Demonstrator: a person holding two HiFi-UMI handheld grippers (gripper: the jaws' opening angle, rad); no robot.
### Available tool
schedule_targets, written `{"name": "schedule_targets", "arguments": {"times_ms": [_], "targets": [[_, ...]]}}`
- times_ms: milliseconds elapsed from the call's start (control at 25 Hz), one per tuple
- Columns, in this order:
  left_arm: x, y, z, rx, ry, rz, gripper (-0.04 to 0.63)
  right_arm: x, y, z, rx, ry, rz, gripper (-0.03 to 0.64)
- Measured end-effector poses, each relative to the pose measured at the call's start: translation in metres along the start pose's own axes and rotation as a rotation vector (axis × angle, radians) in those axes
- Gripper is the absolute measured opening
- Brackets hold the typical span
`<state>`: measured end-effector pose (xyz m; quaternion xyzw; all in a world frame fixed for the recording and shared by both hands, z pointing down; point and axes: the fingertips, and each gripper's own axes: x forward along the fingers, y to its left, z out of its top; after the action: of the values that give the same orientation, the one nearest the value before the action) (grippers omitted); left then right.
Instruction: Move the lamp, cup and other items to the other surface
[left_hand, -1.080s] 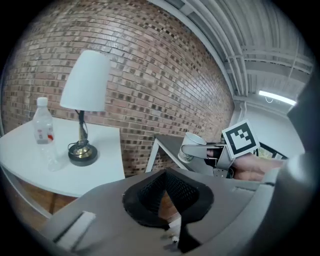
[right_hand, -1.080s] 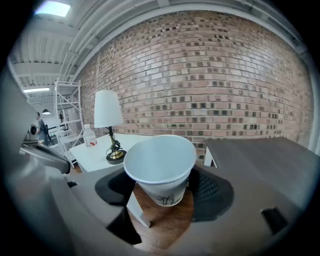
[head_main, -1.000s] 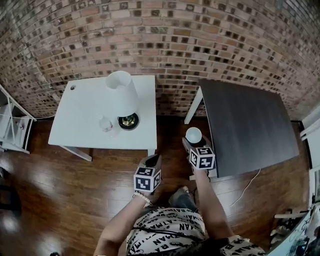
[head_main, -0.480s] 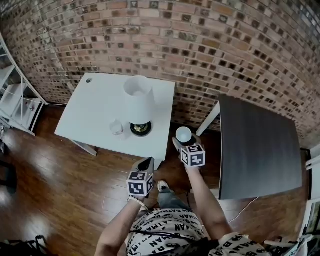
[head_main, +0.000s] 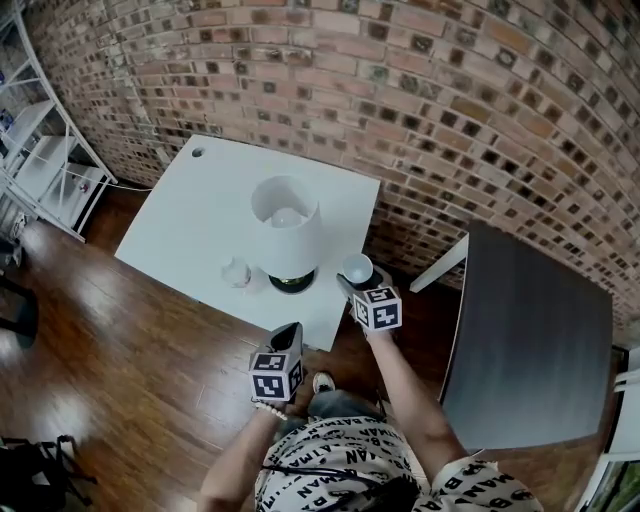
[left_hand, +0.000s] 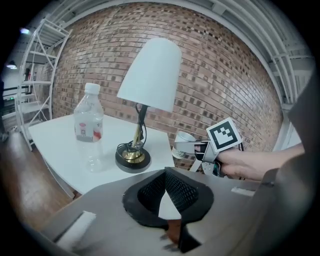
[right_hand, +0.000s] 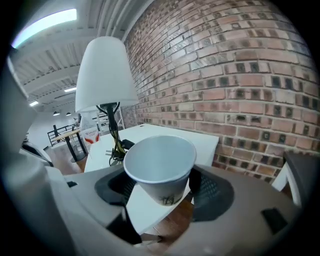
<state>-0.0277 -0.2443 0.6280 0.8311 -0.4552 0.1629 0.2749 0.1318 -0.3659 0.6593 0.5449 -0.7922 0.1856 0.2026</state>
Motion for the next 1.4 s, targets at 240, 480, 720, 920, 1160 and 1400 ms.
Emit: {"name": "schedule_targets", "arguments": {"times_ms": [240,480,720,920,1160,1400], "targets": [[0.01,0.02,-0.003,-0.05,-0.007,0.073,0.002,0.046,0.004,0.001,-0.04,0.017,0.075,0.327],[0.012,0.037,-0.006,-0.081,-0.013,0.129,0.002,0.071,0.007,-0.006,-0.06,0.029,0.112,0.331],[0.014,0.044,-0.009,-0.104,-0.013,0.149,0.002,0.081,0.007,-0.008,-0.076,0.041,0.118,0.338],[0.016,0.045,-0.008,-0.111,-0.016,0.153,0.002,0.085,0.005,-0.014,-0.06,0.055,0.125,0.345],[0.015,0.046,-0.01,-0.115,-0.013,0.152,0.002,0.084,0.005,-0.02,-0.05,0.059,0.11,0.366],[0.011,0.053,-0.004,-0.109,-0.023,0.147,0.002,0.068,-0.004,-0.02,-0.018,0.054,0.069,0.422]]}}
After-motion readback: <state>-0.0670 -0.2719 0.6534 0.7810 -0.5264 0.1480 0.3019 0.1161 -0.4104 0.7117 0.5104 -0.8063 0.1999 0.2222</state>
